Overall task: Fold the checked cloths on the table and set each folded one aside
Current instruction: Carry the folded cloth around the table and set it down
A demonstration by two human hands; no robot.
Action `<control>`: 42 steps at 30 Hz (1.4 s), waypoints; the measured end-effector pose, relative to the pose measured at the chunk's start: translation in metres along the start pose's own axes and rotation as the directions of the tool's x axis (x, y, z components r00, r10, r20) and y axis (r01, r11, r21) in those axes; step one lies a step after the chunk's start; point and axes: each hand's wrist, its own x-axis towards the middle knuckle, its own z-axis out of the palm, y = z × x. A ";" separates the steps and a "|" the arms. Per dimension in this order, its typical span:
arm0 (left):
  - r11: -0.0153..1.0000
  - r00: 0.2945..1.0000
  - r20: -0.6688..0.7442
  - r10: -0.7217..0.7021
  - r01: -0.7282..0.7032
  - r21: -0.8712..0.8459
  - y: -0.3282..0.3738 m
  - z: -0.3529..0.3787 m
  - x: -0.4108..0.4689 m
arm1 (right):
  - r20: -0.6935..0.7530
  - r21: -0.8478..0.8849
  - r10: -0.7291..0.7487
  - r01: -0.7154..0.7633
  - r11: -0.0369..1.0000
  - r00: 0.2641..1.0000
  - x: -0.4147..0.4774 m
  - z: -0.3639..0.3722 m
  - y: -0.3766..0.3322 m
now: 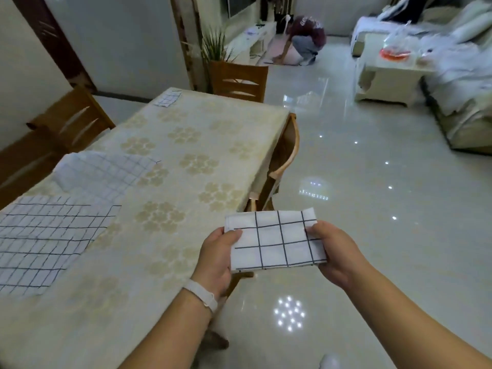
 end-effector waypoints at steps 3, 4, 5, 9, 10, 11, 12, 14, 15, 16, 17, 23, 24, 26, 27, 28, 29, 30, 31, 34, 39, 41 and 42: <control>0.998 0.998 0.047 -0.032 0.029 0.062 -0.019 0.058 -0.001 | -0.048 0.063 -0.013 0.016 0.998 0.999 0.006 -0.059 -0.014; 0.996 0.997 0.064 -0.047 0.042 0.074 -0.025 0.077 -0.002 | -0.059 0.079 -0.013 0.018 0.997 0.998 0.008 -0.078 -0.019; 0.995 0.995 0.078 -0.064 0.057 0.086 -0.031 0.095 -0.002 | -0.065 0.097 -0.013 0.019 0.995 0.998 0.010 -0.098 -0.025; 0.987 0.994 0.075 -0.082 0.070 0.145 -0.054 0.167 0.000 | -0.087 0.122 -0.034 0.044 0.992 0.996 0.021 -0.170 -0.049; 0.986 0.993 0.079 -0.086 0.073 0.147 -0.060 0.185 0.001 | -0.093 0.124 -0.042 0.053 0.991 0.995 0.024 -0.187 -0.055; 0.985 0.992 0.089 -0.089 0.075 0.152 -0.065 0.203 0.001 | -0.104 0.128 -0.047 0.060 0.990 0.993 0.026 -0.202 -0.062; 0.983 0.991 0.100 -0.094 0.076 0.166 -0.070 0.219 0.001 | -0.120 0.130 -0.052 0.067 0.989 0.991 0.028 -0.216 -0.067; 0.977 0.986 0.124 -0.111 0.085 0.197 -0.077 0.249 -0.001 | -0.152 0.141 -0.057 0.079 0.987 0.987 0.031 -0.244 -0.075; 0.973 0.983 0.135 -0.122 0.092 0.213 -0.079 0.262 -0.002 | -0.164 0.152 -0.060 0.085 0.985 0.985 0.032 -0.255 -0.079; 0.969 0.981 0.148 -0.129 0.093 0.230 -0.081 0.273 -0.001 | -0.176 0.163 -0.063 0.092 0.982 0.982 0.034 -0.265 -0.083; 0.966 0.978 0.160 -0.133 0.092 0.243 -0.082 0.284 0.000 | -0.186 0.176 -0.063 0.096 0.980 0.981 0.035 -0.274 -0.086; 0.953 0.956 0.224 -0.191 0.125 0.277 -0.084 0.337 0.023 | -0.274 0.223 -0.049 0.113 0.968 0.961 0.051 -0.310 -0.103; 0.951 0.952 0.234 -0.196 0.127 0.282 -0.084 0.344 0.030 | -0.287 0.229 -0.046 0.115 0.967 0.957 0.055 -0.313 -0.105; 0.947 0.944 0.249 -0.216 0.140 0.288 -0.084 0.357 0.046 | -0.304 0.229 -0.043 0.117 0.966 0.952 0.064 -0.316 -0.111; 0.946 0.942 0.252 -0.224 0.147 0.290 -0.085 0.363 0.054 | -0.313 0.226 -0.040 0.116 0.967 0.949 0.071 -0.317 -0.115; 0.945 0.940 0.251 -0.231 0.156 0.289 -0.086 0.368 0.065 | -0.327 0.224 -0.037 0.115 0.968 0.944 0.078 -0.318 -0.119; 0.944 0.938 0.251 -0.241 0.166 0.287 -0.085 0.373 0.076 | -0.341 0.225 -0.035 0.118 0.967 0.940 0.087 -0.318 -0.123; 0.942 0.933 0.253 -0.255 0.180 0.285 -0.085 0.378 0.090 | -0.354 0.227 -0.036 0.123 0.966 0.935 0.097 -0.318 -0.129; 0.939 0.928 0.257 -0.269 0.194 0.284 -0.084 0.382 0.104 | -0.364 0.228 -0.038 0.128 0.965 0.930 0.108 -0.317 -0.135; 0.935 0.916 0.275 -0.292 0.212 0.285 -0.072 0.396 0.150 | -0.397 0.208 -0.044 0.136 0.969 0.917 0.148 -0.306 -0.155; 0.942 0.907 0.306 -0.291 0.215 0.256 -0.029 0.413 0.238 | -0.420 0.194 -0.047 0.140 0.971 0.906 0.223 -0.269 -0.197; 0.944 0.907 0.311 -0.284 0.209 0.254 -0.009 0.416 0.268 | -0.417 0.179 -0.058 0.145 0.973 0.907 0.248 -0.253 -0.214; 0.945 0.906 0.314 -0.282 0.207 0.252 0.000 0.418 0.281 | -0.411 0.175 -0.066 0.150 0.973 0.909 0.259 -0.246 -0.221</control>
